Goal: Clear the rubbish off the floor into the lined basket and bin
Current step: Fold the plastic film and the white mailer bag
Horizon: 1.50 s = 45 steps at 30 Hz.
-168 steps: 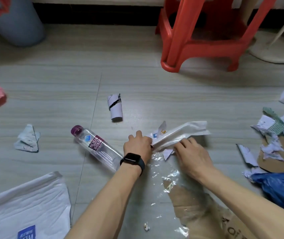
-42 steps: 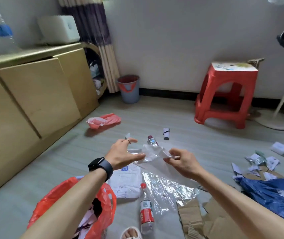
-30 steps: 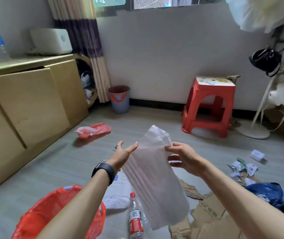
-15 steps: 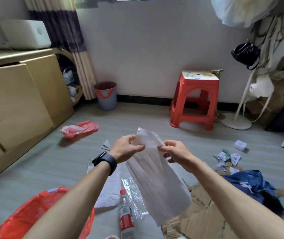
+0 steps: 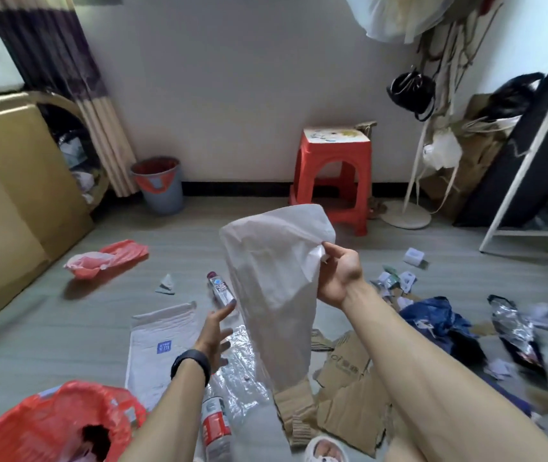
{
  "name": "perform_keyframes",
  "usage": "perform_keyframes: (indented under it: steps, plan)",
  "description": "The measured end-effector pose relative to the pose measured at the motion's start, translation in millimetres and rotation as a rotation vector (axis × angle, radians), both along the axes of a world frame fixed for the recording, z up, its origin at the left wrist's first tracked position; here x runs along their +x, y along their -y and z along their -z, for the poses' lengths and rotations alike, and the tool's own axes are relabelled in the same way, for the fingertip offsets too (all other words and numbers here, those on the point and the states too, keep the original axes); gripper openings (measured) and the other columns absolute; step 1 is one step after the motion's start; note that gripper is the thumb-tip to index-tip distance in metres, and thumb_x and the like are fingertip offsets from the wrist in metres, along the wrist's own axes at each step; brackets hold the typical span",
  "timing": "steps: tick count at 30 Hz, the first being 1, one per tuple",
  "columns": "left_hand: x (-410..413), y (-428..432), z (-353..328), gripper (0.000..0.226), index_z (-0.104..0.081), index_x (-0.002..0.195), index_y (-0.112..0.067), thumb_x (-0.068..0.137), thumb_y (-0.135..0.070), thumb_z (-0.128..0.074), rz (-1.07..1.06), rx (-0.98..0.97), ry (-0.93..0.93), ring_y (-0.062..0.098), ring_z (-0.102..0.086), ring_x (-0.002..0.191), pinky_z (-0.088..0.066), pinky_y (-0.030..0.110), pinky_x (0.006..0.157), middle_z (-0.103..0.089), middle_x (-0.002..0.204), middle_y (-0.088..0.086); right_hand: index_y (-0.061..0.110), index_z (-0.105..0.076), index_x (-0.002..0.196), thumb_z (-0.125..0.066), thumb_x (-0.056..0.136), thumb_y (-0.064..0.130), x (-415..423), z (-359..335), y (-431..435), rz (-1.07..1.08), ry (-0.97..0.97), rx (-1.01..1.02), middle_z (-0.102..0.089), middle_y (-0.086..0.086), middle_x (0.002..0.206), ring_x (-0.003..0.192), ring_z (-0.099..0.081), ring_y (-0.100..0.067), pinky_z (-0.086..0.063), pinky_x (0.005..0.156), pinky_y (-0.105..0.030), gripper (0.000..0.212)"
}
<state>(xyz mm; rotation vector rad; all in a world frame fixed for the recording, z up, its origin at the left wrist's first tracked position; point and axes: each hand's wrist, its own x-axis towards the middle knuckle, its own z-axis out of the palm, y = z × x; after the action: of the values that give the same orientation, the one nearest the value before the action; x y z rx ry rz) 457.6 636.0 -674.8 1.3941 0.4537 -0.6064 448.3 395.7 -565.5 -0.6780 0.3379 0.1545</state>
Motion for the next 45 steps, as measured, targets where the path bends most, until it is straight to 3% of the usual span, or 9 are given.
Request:
perform_keyframes:
  steps: [7, 10, 13, 16, 21, 24, 29, 39, 45]
  plan:
    - [11.5, 36.5, 2.9, 0.039, -0.067, 0.110, -0.010, 0.081, -0.036, -0.067, 0.043, -0.235, 0.017, 0.021, -0.068, 0.073, -0.055, 0.029, 0.068, -0.068, 0.087, 0.005, 0.012, -0.061, 0.112, -0.042, 0.090, 0.030, -8.0, 11.8, 25.0, 0.083, -0.089, -0.126, -0.061, -0.012, 0.109, 0.098, -0.060, -0.030, -0.049, 0.098, -0.037, 0.035]
    - [26.6, 16.4, -20.7, 0.036, -0.064, 0.118, 0.004, 0.088, -0.016, -0.068, 0.017, 0.110, 0.234, 0.017, -0.066, 0.065, -0.053, 0.022, 0.055, -0.070, 0.079, 0.004, 0.007, -0.063, 0.101, -0.048, 0.088, 0.025, -7.5, 34.8, 41.6, 0.194, -0.305, -0.691, -0.068, -0.012, 0.094, 0.081, -0.063, -0.026, -0.053, 0.071, -0.034, 0.026]
    - [35.8, -27.0, -57.6, 0.029, -0.069, 0.107, -0.001, 0.085, -0.019, -0.075, 0.015, 0.488, 0.476, 0.026, -0.066, 0.083, -0.054, 0.036, 0.076, -0.071, 0.097, 0.014, 0.005, -0.050, 0.129, -0.056, 0.084, 0.031, -12.3, 59.0, 55.1, 0.039, -0.442, -1.394, -0.059, -0.018, 0.122, 0.105, -0.059, -0.035, -0.053, 0.086, -0.043, 0.053]
    - [30.8, -53.3, -94.1, 0.018, -0.072, 0.092, -0.014, 0.082, -0.028, -0.079, 0.119, 0.606, 0.622, 0.019, -0.064, 0.073, -0.051, 0.031, 0.071, -0.073, 0.086, 0.006, 0.012, -0.036, 0.142, -0.065, 0.080, 0.050, -10.6, 52.6, 37.8, -0.049, -0.332, -1.630, -0.042, -0.017, 0.142, 0.124, -0.048, -0.037, -0.044, 0.101, -0.044, 0.079]
    - [14.9, -47.2, -122.0, 0.013, -0.078, 0.087, -0.026, 0.079, -0.036, -0.080, 0.426, 0.817, 0.793, 0.005, -0.065, 0.073, -0.050, 0.019, 0.069, -0.073, 0.079, -0.011, 0.046, -0.031, 0.147, -0.081, 0.076, 0.042, -4.8, 26.4, -23.6, -0.073, 0.340, -1.465, -0.036, 0.010, 0.137, 0.097, -0.066, -0.016, -0.050, 0.093, -0.032, 0.086]
    - [7.4, -46.3, -125.3, 0.016, -0.078, 0.094, -0.026, 0.080, -0.033, -0.080, 0.516, 0.950, 0.851, 0.008, -0.068, 0.083, -0.052, 0.024, 0.077, -0.075, 0.088, -0.008, 0.050, -0.050, 0.129, -0.077, 0.080, 0.032, -2.7, 19.6, -37.0, -0.014, 0.499, -1.561, -0.064, 0.009, 0.111, 0.084, -0.068, -0.016, -0.056, 0.082, -0.034, 0.058]
    - [6.5, -77.4, -115.2, 0.021, -0.070, 0.097, -0.030, 0.078, -0.034, -0.079, 0.382, 0.989, 0.879, 0.012, -0.065, 0.072, -0.050, 0.024, 0.065, -0.068, 0.078, -0.012, 0.017, -0.065, 0.075, -0.074, 0.078, 0.027, 1.2, 25.1, -27.4, 0.062, 0.278, -1.385, -0.068, 0.002, 0.062, 0.059, -0.061, -0.015, -0.050, 0.060, -0.031, 0.015]
    - [1.5, -108.3, -81.8, 0.016, -0.073, 0.087, -0.023, 0.076, -0.019, -0.083, -0.106, 0.455, 0.758, 0.006, -0.064, 0.062, -0.049, 0.015, 0.057, -0.075, 0.077, 0.000, 0.021, -0.064, 0.084, -0.063, 0.084, 0.013, -0.8, 40.6, 11.3, -0.051, 0.079, -1.093, -0.060, 0.000, 0.067, 0.047, -0.049, -0.014, -0.037, 0.047, -0.023, 0.008]
    - [4.5, -110.4, -78.2, 0.024, -0.066, 0.101, -0.037, 0.084, -0.022, -0.074, -0.176, 0.379, 0.706, 0.019, -0.064, 0.073, -0.055, 0.040, 0.076, -0.071, 0.083, 0.009, 0.018, -0.062, 0.091, -0.071, 0.089, 0.038, -3.4, 42.1, 6.5, 0.048, 0.117, -1.138, -0.066, 0.001, 0.077, 0.049, -0.058, -0.011, -0.041, 0.048, -0.026, 0.022]
